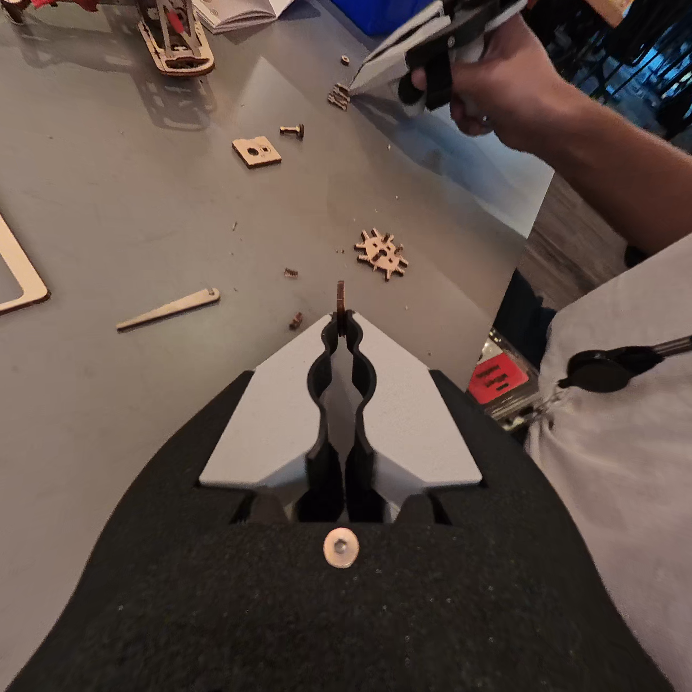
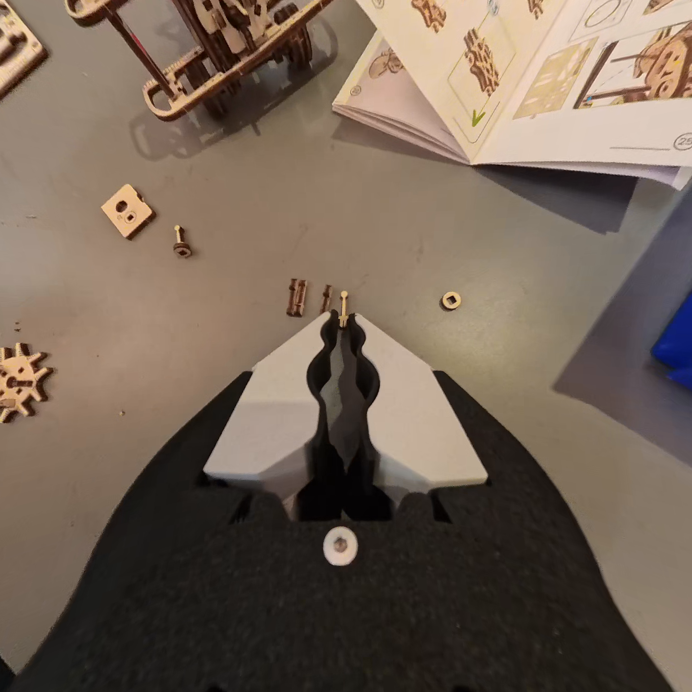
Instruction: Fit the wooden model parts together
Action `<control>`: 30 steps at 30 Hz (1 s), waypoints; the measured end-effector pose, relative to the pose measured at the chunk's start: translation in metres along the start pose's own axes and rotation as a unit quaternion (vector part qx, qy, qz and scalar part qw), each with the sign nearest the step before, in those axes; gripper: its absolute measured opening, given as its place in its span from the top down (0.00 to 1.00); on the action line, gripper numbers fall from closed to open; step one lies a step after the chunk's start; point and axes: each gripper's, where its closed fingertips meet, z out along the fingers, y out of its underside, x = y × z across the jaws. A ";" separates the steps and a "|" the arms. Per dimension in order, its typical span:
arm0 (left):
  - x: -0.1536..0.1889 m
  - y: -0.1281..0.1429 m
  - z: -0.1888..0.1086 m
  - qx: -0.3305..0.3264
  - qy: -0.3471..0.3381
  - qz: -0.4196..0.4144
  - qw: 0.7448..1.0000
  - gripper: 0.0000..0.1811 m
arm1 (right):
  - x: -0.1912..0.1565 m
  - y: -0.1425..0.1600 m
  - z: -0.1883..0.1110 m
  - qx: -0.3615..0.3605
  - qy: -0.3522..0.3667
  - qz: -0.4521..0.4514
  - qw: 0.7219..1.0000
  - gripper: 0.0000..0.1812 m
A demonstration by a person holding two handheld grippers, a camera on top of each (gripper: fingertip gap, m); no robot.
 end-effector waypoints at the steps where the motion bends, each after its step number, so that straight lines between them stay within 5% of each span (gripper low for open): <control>1: -0.001 -0.004 0.003 0.005 0.005 -0.010 1.000 1.00 | -0.001 0.000 0.000 0.001 -0.005 0.006 1.000 0.96; 8: -0.006 -0.027 0.020 0.024 0.003 -0.033 0.999 1.00 | -0.017 -0.002 -0.029 0.047 -0.025 0.023 0.998 0.89; 12: 0.001 -0.041 0.020 0.049 0.013 -0.064 0.997 1.00 | -0.069 -0.012 -0.062 0.119 -0.088 0.073 0.986 0.90; 16: 0.010 -0.048 0.014 0.066 0.020 -0.089 0.994 1.00 | -0.113 0.005 -0.063 0.128 -0.113 0.054 0.984 0.90; 22: 0.012 -0.015 -0.004 -0.006 -0.017 -0.059 0.998 1.00 | -0.065 0.009 -0.077 0.112 0.035 -0.070 0.991 0.87; 26: 0.008 -0.019 -0.016 -0.008 -0.037 -0.018 0.999 1.00 | -0.062 0.023 -0.068 0.092 0.013 -0.034 0.995 0.81; 30: -0.017 -0.029 -0.015 -0.005 -0.076 0.035 0.996 1.00 | -0.064 0.006 -0.069 0.117 0.023 -0.054 0.991 0.77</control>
